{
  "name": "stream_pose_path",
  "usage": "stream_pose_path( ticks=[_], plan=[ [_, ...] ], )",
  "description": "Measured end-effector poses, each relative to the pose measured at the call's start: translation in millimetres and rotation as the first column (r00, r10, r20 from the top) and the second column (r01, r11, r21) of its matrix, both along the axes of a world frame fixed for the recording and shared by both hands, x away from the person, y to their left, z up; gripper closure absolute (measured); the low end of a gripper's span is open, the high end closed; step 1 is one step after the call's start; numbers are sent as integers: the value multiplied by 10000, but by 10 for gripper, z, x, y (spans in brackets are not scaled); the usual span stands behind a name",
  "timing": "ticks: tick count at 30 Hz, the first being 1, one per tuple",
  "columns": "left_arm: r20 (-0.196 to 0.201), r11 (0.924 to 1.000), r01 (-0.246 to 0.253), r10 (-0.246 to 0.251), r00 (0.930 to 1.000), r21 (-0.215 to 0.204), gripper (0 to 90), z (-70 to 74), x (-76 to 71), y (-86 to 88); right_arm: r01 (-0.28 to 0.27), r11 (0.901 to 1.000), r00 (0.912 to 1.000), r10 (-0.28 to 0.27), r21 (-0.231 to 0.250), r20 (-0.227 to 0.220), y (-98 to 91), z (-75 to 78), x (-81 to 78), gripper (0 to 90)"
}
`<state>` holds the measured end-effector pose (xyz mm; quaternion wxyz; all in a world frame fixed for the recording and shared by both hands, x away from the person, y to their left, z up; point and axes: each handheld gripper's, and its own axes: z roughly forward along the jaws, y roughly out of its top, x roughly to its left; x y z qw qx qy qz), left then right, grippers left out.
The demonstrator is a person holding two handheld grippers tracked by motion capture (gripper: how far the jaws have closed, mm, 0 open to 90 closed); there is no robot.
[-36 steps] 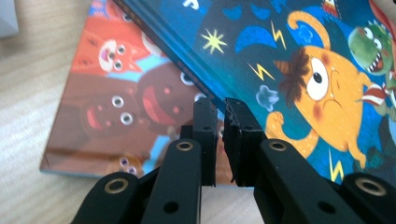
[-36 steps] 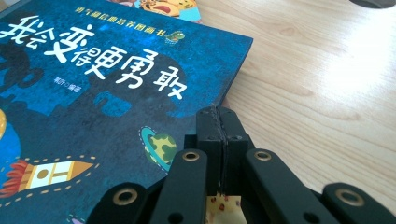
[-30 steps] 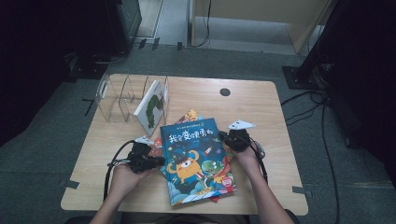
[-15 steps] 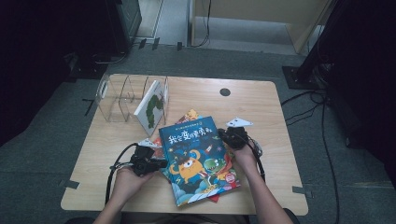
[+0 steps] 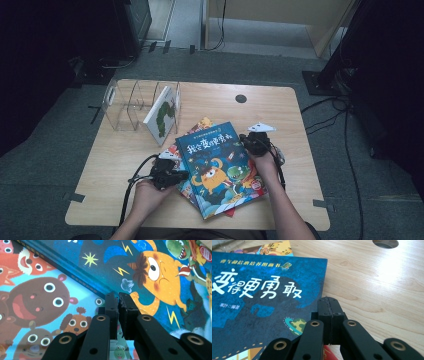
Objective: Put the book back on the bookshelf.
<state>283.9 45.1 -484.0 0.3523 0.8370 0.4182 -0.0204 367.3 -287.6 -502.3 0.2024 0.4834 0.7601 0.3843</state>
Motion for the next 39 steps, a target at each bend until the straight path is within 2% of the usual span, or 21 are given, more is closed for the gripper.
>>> stream_pose_path(
  ticks=[2, 7, 9, 12, 15, 17, 23, 27, 34, 39],
  plan=[
    [-137, 10000, -52, 52, 9999, -38, 794, 12, 29, 32, 76, 10000, 9999, -75, -55, 102, -22, 6, 0, 900],
    [135, 9994, -301, 303, 9994, -154, 700, 70, 128, 136, 51, 9995, 10000, -54, 315, 80, -89, 47, -24, 853],
    [298, 9994, -345, 347, 9990, -92, 644, 84, 167, 159, -10, 9988, 10000, 6, 497, 71, -117, 61, -45, 797],
    [310, 9996, -266, 263, 9992, 75, 565, 93, 258, 177, -93, 9982, 9999, 97, 590, -76, -147, 76, -77, 725],
    [459, 9994, -180, 166, 9988, 308, 515, 106, 338, 189, -177, 9983, 9998, 176, 550, 24, -169, 68, -142, 692],
    [464, 9996, -112, 100, 9989, 254, 473, 119, 401, 196, -207, 9985, 9998, 208, 505, -15, -183, 66, -190, 675],
    [704, 9997, -129, 115, 9975, 191, 445, 125, 565, 201, -402, 9973, 9990, 414, 615, -190, -229, 60, -351, 616],
    [826, 9999, 44, -56, 9966, 141, 426, 127, 652, 192, -488, 9967, 9986, 501, 644, -183, -254, 45, -465, 595],
    [862, 9996, 289, -294, 9958, 69, 408, 127, 793, 157, -743, 9938, 9967, 766, 822, -256, -279, 29, -633, 573],
    [934, 9987, 438, -462, 9946, 276, 410, 128, 870, 137, -918, 9916, 9950, 950, 909, -318, -277, 25, -755, 554]
  ],
)
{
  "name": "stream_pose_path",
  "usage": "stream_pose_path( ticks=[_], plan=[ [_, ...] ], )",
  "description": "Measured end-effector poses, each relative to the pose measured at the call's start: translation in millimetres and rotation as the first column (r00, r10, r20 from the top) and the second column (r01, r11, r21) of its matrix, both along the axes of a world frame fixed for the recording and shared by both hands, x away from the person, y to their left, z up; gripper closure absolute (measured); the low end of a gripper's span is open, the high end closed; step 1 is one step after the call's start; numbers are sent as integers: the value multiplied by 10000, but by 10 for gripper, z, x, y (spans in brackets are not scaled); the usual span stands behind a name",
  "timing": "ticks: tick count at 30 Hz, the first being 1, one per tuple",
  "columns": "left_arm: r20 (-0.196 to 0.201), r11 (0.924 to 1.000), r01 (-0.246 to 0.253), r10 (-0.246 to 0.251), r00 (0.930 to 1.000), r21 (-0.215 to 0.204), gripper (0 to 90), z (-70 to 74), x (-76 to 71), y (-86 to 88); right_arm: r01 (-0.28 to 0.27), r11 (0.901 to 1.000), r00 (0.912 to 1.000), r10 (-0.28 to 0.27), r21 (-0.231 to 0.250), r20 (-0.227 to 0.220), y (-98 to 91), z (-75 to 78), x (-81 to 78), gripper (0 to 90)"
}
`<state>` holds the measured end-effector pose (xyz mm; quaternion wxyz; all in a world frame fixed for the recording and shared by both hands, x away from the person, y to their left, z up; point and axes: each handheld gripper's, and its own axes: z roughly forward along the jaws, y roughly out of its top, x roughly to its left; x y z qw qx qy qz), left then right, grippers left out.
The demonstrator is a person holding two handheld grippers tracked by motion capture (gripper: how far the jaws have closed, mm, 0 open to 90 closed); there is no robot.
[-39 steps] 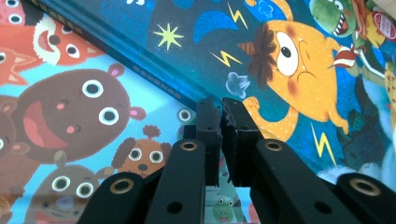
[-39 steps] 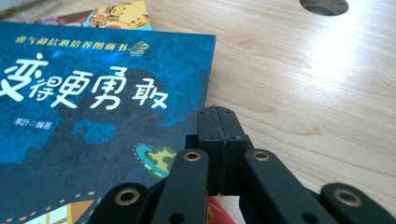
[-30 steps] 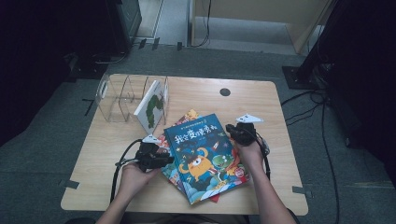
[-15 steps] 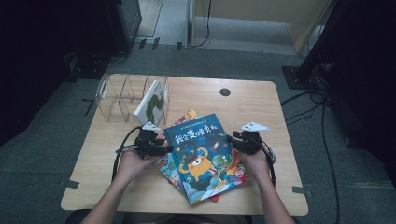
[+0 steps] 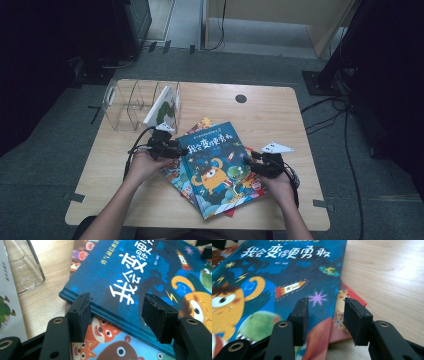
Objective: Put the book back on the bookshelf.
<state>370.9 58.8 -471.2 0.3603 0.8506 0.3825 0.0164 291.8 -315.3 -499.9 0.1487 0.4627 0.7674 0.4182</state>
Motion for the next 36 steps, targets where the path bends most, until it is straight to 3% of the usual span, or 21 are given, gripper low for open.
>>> stream_pose_path(
  ticks=[5, 11, 16, 18, 24, 28, 32, 36],
  plan=[
    [-73, 9999, -47, 46, 10000, -91, 410, -35, 64, -11, -41, 10000, 10000, 41, -28, 41, 10, -6, -75, 540],
    [64, 10000, -41, 40, 10000, 82, 405, -19, 148, -49, -163, 9998, 9999, 163, 64, 37, 7, -19, -214, 513],
    [-4, 9995, -137, 137, 9999, -280, 408, -53, 224, -68, -174, 9998, 9998, 174, -76, 53, 2, -13, -332, 489],
    [-1, 9998, -148, 148, 9999, -103, 408, -44, 257, -91, -111, 9999, 9999, 111, 61, 2, -23, -25, -385, 481],
    [364, 9996, -197, 190, 9992, 181, 404, -50, 287, -123, -195, 9998, 9998, 194, -50, -84, -60, -12, -532, 465],
    [477, 9996, -266, 265, 9985, 25, 401, -67, 323, -133, -132, 9999, 9999, 132, -73, -18, -86, -20, -630, 456],
    [126, 9989, -378, 381, 9992, -283, 404, -73, 407, -109, -93, 9999, 9999, 94, 48, -47, -113, -29, -697, 453],
    [61, 9994, -347, 347, 9994, 38, 406, -90, 423, -115, -57, 10000, 10000, 57, 33, -2, -116, -32, -736, 446]
  ],
)
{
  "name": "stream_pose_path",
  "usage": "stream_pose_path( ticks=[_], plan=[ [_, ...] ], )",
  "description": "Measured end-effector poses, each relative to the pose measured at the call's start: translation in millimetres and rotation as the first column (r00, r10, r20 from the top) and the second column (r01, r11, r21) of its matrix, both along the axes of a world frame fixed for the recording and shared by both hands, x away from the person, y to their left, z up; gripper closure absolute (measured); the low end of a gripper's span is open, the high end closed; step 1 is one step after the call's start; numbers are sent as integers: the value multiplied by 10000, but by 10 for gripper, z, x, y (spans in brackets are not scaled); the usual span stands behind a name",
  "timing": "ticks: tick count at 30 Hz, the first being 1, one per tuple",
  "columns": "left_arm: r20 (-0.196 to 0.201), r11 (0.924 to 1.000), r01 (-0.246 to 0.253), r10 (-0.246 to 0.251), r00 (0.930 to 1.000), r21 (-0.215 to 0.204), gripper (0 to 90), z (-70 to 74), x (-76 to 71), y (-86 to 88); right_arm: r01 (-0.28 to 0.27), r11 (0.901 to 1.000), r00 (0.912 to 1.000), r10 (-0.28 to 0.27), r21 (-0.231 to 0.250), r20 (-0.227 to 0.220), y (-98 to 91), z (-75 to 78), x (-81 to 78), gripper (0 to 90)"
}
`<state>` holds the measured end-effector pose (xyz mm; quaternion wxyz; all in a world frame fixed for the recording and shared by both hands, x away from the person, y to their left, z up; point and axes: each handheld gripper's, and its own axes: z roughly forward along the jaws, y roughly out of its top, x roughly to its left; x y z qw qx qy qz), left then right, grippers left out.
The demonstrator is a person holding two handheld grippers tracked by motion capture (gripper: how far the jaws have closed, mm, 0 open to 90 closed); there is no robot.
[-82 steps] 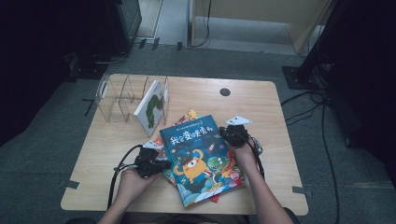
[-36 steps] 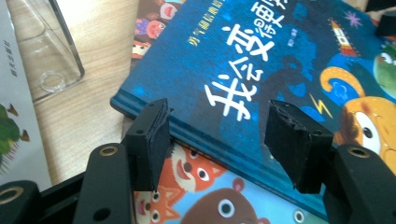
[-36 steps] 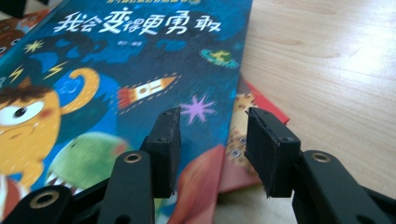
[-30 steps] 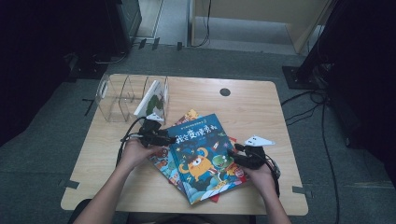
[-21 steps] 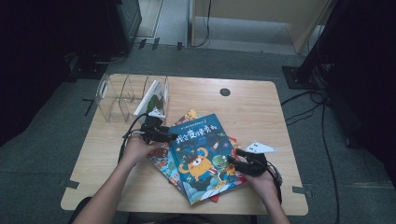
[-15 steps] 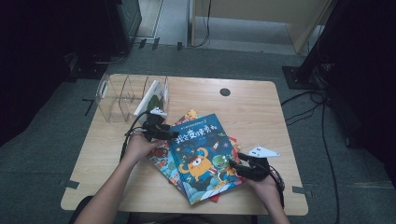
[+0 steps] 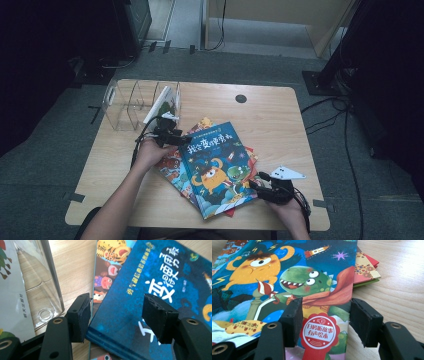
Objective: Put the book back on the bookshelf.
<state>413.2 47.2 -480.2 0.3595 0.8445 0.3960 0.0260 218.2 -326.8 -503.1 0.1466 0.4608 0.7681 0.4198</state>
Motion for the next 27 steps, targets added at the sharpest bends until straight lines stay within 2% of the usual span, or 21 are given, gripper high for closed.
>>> stream_pose_path(
  ticks=[3, 6, 10, 19, 27],
  plan=[
    [-95, 9999, 78, -77, 9999, 140, 409, -30, 0, -32, 19, 10000, 10000, -19, -75, 2, 1, 4, -23, 444],
    [131, 9990, 174, -179, 9998, 416, 394, -28, -21, -56, 44, 10000, 9999, -44, 34, -106, -20, 1, -69, 445],
    [190, 9985, 179, -189, 9996, 511, 391, -28, -27, -68, 12, 10000, 10000, -13, -83, -67, -27, 9, -104, 447],
    [217, 9988, 62, -73, 9997, 484, 385, -33, -46, -69, -62, 9998, 10000, 62, -201, -2, -46, 17, -163, 452],
    [-79, 9988, -96, 100, 9999, 484, 386, -29, -57, -48, -62, 10000, 10000, 62, -35, -61, -136, 0, -320, 443]
  ],
)
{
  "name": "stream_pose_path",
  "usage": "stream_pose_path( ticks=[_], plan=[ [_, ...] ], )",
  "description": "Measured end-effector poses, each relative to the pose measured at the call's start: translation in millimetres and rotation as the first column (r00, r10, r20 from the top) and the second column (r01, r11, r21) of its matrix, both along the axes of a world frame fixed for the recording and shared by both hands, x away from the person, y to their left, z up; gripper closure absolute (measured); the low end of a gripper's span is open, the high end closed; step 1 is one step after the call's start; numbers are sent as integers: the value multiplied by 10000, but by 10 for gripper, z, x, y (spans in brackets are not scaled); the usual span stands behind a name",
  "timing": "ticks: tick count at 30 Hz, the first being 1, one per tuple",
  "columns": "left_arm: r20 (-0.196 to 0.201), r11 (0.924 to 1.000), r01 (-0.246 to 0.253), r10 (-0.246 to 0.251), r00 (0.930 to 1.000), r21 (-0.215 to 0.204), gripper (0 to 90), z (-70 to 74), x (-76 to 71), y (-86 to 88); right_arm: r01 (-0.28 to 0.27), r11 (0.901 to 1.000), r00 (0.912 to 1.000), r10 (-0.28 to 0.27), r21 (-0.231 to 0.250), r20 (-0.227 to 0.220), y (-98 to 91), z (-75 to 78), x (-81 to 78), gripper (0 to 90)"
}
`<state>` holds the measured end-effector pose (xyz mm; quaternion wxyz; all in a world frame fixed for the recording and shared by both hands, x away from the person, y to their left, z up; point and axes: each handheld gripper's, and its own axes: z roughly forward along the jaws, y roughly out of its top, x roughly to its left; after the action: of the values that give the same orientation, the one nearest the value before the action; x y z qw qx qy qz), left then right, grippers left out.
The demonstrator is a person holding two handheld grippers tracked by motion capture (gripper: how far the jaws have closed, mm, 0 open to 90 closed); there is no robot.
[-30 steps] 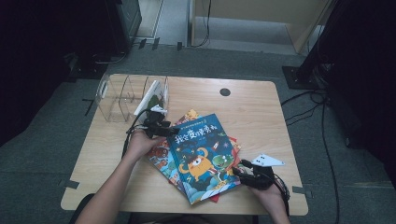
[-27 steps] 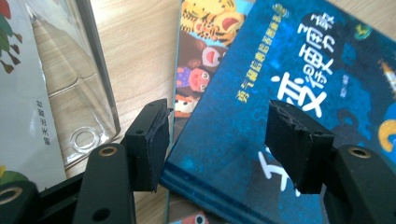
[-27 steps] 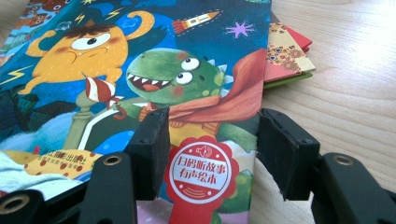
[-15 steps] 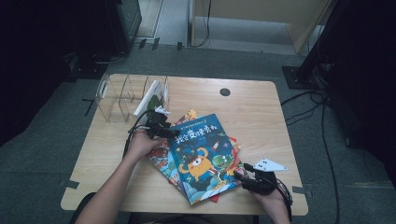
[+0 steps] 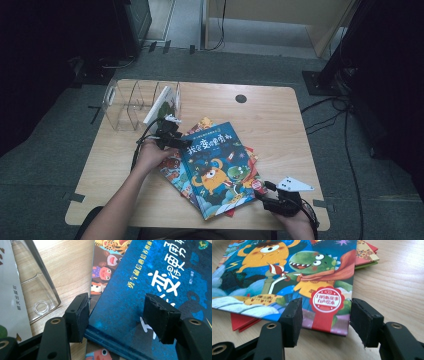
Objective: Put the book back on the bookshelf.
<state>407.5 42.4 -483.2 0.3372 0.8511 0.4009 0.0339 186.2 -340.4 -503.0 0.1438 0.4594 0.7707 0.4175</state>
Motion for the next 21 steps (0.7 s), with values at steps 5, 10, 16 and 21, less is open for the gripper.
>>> stream_pose_path(
  ticks=[5, 10, 16, 21],
  plan=[
    [-101, 9998, 32, -30, 9999, 171, 382, 16, -19, 9, 134, 9999, 9999, -134, 100, 0, -21, -14, 8, 438],
    [62, 9996, -124, 123, 9999, 251, 375, 18, -72, 12, 246, 9997, 9997, -246, 92, -10, -53, -4, 17, 481],
    [52, 9998, -196, 195, 9998, 83, 388, 7, -92, 53, 308, 9995, 9995, -308, -111, 30, -83, 12, 7, 481],
    [43, 9998, -178, 178, 9998, 58, 386, 4, -102, 69, 24, 9999, 10000, -23, -109, 35, -83, 12, -19, 476]
  ],
)
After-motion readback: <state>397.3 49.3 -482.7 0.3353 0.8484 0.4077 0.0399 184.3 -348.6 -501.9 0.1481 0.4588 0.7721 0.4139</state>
